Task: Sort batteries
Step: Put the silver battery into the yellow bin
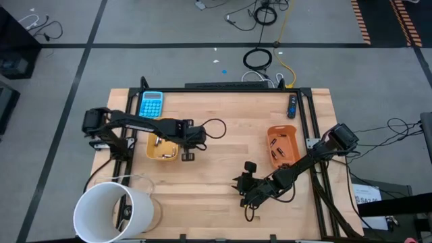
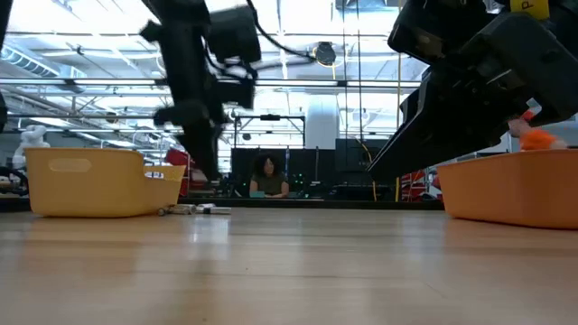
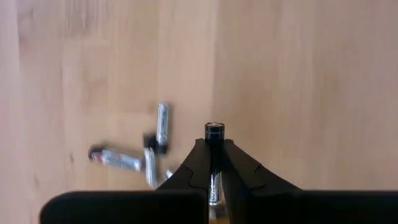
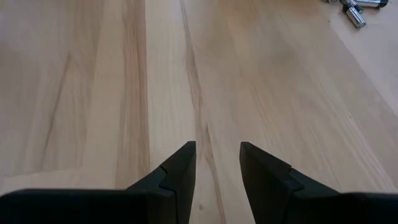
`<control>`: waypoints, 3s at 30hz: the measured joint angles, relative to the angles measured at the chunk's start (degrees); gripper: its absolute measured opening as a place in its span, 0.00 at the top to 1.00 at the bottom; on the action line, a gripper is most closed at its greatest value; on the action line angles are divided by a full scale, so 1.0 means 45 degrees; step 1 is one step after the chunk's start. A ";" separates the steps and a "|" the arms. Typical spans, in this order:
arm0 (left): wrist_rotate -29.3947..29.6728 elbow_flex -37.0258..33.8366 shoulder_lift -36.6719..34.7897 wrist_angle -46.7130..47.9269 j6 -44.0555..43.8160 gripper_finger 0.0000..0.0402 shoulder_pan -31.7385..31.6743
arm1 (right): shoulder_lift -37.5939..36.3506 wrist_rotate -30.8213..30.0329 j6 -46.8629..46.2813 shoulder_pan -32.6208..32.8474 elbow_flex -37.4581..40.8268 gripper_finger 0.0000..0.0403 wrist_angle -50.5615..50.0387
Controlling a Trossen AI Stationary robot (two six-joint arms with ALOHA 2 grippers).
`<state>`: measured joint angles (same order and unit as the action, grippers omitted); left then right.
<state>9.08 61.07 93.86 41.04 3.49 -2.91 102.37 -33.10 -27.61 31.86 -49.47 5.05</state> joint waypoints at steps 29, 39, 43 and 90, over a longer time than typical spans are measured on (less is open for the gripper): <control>0.3901 -0.0527 -0.1849 0.3910 -0.3354 0.62 0.0805 | 0.0000 0.0039 -0.0128 0.0015 0.0000 0.71 -0.0035; 0.3349 -0.0523 -0.0858 -0.0162 -0.0709 0.61 -0.0515 | 0.0000 0.0034 -0.0176 0.0015 0.0000 0.71 0.0181; 0.2336 -0.0522 -0.0320 -0.0948 -0.1708 0.61 -0.1817 | 0.0000 0.0034 -0.0157 0.0015 0.0000 0.71 0.0177; -0.1365 -0.0498 0.2270 -0.2035 -0.1580 0.89 -0.4262 | 0.0000 0.0039 0.0067 0.0014 0.0000 0.71 0.0159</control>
<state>2.94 58.83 104.07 31.88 -3.62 -22.09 102.37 -32.93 -27.31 31.92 -49.47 5.77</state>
